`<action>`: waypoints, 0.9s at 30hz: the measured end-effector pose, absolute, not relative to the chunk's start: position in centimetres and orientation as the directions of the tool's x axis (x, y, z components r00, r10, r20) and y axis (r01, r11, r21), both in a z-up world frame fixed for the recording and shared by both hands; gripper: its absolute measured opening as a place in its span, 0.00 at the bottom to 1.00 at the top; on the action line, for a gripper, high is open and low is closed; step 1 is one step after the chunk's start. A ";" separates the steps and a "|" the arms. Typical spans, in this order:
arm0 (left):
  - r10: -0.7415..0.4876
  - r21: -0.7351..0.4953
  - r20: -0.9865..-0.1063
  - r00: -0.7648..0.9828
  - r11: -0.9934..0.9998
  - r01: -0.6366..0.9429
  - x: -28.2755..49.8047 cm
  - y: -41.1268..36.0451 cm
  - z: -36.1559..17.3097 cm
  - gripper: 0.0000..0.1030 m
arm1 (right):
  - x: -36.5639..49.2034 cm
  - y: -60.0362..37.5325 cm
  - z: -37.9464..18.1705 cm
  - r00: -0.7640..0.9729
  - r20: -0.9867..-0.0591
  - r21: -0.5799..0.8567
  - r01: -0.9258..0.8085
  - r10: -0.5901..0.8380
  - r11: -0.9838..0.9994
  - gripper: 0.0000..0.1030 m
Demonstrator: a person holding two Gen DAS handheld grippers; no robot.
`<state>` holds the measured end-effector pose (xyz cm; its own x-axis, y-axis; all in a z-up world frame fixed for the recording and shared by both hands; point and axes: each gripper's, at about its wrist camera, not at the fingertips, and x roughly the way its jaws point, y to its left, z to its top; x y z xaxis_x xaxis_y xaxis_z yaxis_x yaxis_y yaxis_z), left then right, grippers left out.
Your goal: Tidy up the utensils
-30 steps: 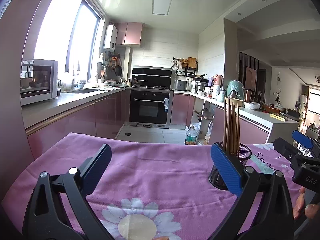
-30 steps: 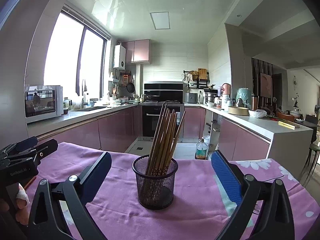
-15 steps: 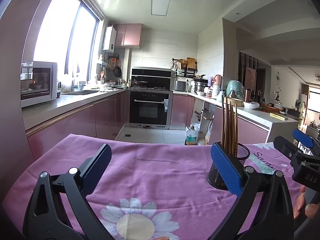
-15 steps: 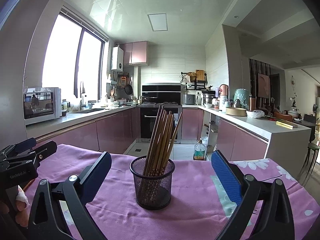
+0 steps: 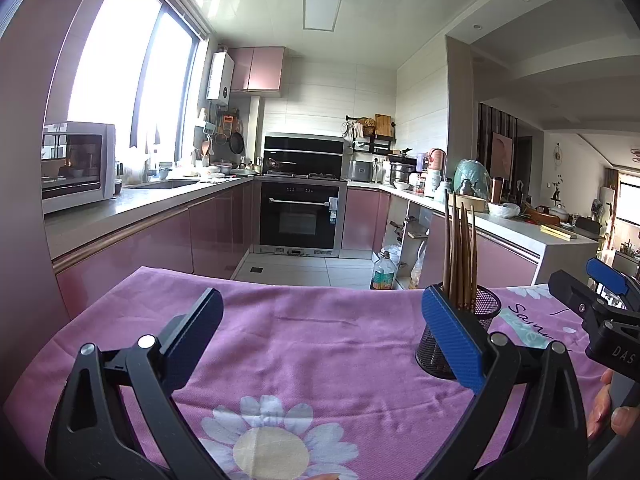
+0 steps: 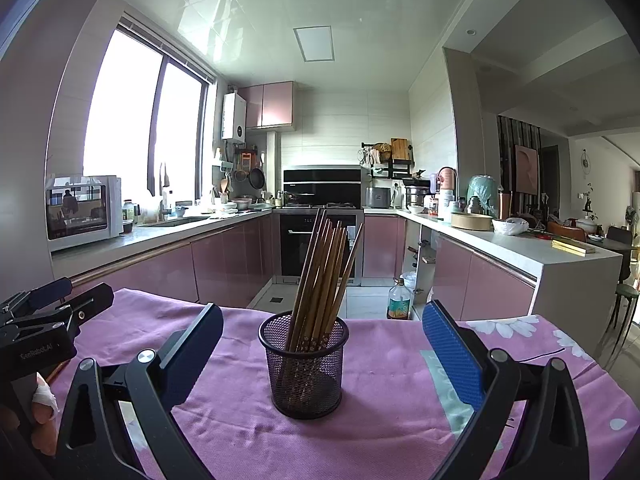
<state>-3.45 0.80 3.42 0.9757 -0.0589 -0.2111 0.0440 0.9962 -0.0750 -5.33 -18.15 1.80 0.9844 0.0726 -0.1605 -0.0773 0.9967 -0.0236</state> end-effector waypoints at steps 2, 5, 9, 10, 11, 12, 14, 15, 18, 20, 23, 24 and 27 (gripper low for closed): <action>-0.058 -0.075 -0.212 0.976 0.996 0.044 -3.5 0.8 3.4 0.95 | -5.4 -18.2 1.8 0.984 -0.160 -0.024 -0.077 0.072 0.997 0.94; -0.058 -0.075 -0.212 0.976 0.996 0.043 -3.5 0.8 3.4 0.95 | -5.4 -18.1 1.8 0.985 -0.159 -0.026 -0.076 0.071 0.997 0.94; -0.058 -0.074 -0.212 0.976 0.996 0.043 -3.5 0.8 3.4 0.95 | -5.4 -18.2 1.8 0.984 -0.160 -0.023 -0.077 0.072 0.997 0.94; -0.059 -0.074 -0.212 0.976 0.996 0.044 -3.5 0.8 3.4 0.95 | -5.4 -18.1 1.8 0.984 -0.161 -0.023 -0.077 0.072 0.997 0.94; -0.059 -0.074 -0.212 0.975 0.996 0.044 -3.5 0.8 3.4 0.95 | -5.3 -18.2 1.8 0.985 -0.159 -0.025 -0.075 0.070 0.997 0.94; -0.058 -0.073 -0.212 0.976 0.996 0.043 -3.5 0.8 3.4 0.95 | -5.4 -18.1 1.8 0.985 -0.159 -0.024 -0.076 0.071 0.997 0.94; -0.059 -0.075 -0.211 0.976 0.996 0.044 -3.5 0.8 3.4 0.95 | -5.3 -18.1 1.9 0.985 -0.159 -0.025 -0.073 0.069 0.997 0.94; -0.060 -0.075 -0.212 0.975 0.996 0.045 -3.5 0.8 3.4 0.95 | -5.4 -18.0 1.9 0.985 -0.158 -0.025 -0.074 0.069 0.997 0.94; -0.059 -0.075 -0.212 0.976 0.996 0.044 -3.5 0.9 3.4 0.95 | -5.4 -18.1 1.9 0.985 -0.159 -0.023 -0.074 0.069 0.997 0.94; -0.060 -0.075 -0.212 0.975 0.996 0.045 -3.4 0.9 3.4 0.95 | -5.3 -18.1 1.9 0.985 -0.158 -0.022 -0.075 0.071 0.997 0.94; -0.061 -0.076 -0.212 0.975 0.996 0.045 -3.5 0.9 3.4 0.95 | -5.4 -18.1 2.0 0.985 -0.159 -0.022 -0.076 0.072 0.997 0.94; -0.059 -0.075 -0.212 0.975 0.996 0.044 -3.4 0.9 3.4 0.95 | -5.4 -18.0 2.0 0.985 -0.159 -0.023 -0.075 0.070 0.997 0.94; -0.060 -0.075 -0.213 0.975 0.996 0.045 -3.5 0.9 3.4 0.95 | -5.4 -18.0 2.0 0.985 -0.160 -0.020 -0.075 0.071 0.997 0.94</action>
